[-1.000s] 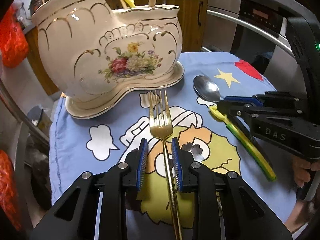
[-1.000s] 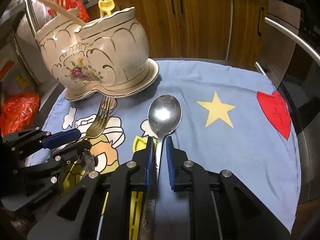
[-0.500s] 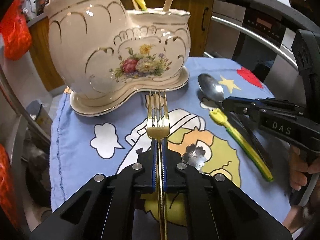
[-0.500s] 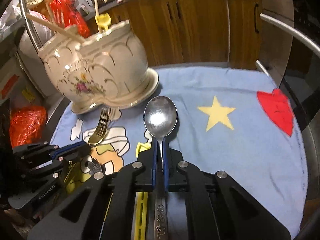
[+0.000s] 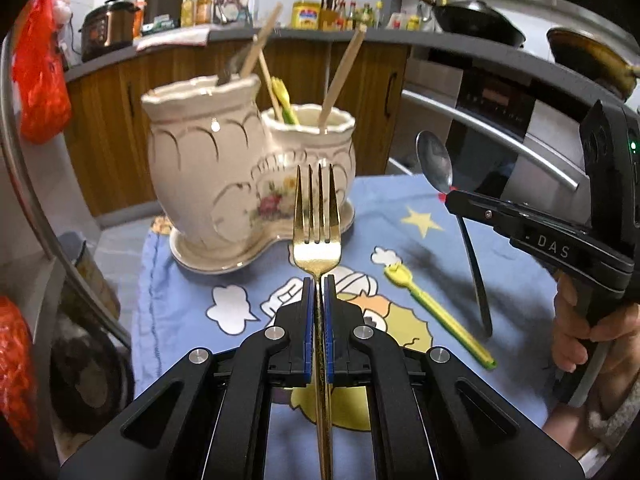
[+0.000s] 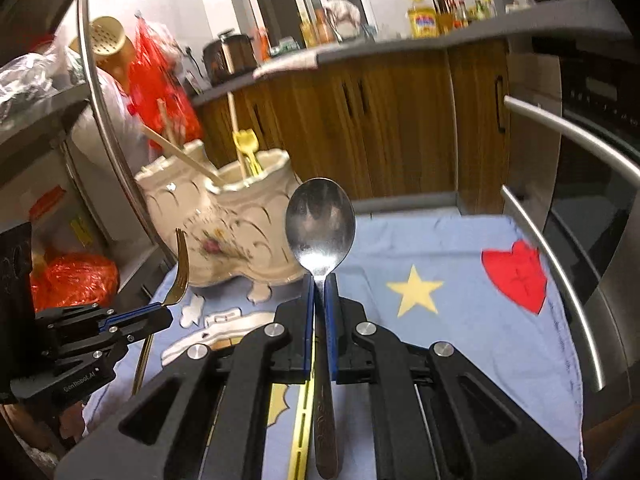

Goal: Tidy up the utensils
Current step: 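Lift the gold fork and spoon and carry both over the ceramic holder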

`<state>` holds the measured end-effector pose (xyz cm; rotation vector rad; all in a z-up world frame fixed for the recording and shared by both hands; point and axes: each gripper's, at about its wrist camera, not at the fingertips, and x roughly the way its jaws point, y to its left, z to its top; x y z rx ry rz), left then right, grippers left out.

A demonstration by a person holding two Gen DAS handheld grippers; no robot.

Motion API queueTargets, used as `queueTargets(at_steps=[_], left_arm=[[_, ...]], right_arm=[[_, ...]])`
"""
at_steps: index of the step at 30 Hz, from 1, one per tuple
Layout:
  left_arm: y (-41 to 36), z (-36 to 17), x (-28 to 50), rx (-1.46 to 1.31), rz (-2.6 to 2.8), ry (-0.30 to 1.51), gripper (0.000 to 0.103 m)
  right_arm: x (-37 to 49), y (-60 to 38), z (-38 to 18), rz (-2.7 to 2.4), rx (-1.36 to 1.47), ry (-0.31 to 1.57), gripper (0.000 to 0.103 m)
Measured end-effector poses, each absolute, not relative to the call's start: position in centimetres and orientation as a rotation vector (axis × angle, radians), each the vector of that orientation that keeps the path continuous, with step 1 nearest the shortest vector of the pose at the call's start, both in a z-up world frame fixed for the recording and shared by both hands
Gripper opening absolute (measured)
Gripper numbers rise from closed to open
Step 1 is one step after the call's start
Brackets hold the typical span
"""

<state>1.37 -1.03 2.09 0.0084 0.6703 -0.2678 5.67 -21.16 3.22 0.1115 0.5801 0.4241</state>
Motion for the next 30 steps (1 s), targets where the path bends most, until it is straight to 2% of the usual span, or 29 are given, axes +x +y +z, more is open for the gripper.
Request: queueTargets(at_steps=[9,20,30], left_arm=[[0.2,4.2,-0.1,-0.024,-0.258,0.572,0.005],[2.4,8.2,-1.6,-0.113,-0.286,0.445,0.005],[5.2,16.1,0.3,-0.129,-0.275,0.312,0.005]], right_arm=[[3.0,-20.6,5.5,0.453,0.068,0.422,0.006],[2.6,-20.7,7.4,0.491,0.132,0.375,0.006],[6.4,-19.7,11.6,0.497,0.148,0.315,0.006]])
